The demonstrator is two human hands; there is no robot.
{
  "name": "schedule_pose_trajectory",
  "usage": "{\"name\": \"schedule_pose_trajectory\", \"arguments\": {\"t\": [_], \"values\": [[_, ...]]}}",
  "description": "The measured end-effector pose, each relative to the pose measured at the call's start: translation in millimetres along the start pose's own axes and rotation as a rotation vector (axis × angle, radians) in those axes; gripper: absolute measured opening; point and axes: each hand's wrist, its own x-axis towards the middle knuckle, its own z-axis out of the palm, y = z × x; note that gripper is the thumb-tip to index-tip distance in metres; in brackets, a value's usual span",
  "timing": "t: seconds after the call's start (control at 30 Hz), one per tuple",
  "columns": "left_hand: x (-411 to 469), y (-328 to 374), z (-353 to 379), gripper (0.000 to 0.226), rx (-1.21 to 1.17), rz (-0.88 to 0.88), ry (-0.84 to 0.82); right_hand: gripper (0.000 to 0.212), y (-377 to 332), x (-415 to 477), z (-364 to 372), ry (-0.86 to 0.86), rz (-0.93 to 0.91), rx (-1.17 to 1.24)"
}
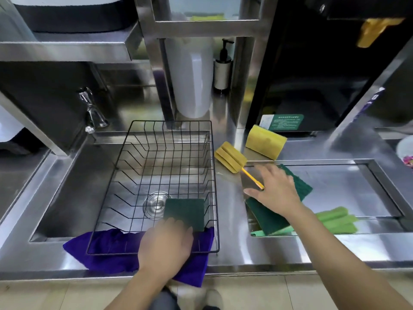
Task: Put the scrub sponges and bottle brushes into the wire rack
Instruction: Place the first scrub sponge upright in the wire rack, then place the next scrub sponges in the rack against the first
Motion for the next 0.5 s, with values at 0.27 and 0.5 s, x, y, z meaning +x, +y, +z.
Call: {"name": "schedule_pose_trajectory", "arguments": {"t": [0.27,0.5], "values": [[0.1,1.3,0.7,0.039,-0.013,0.002,-0.013,0.058,16.2,-11.2,-5.9,-0.237,0.050,0.021],[0.3,2.2,-1.1,0.035,0.006,-0.033,-0.080,0.071,7.8,-4.8,-57.3,-0.117,0.046,0.298]]}}
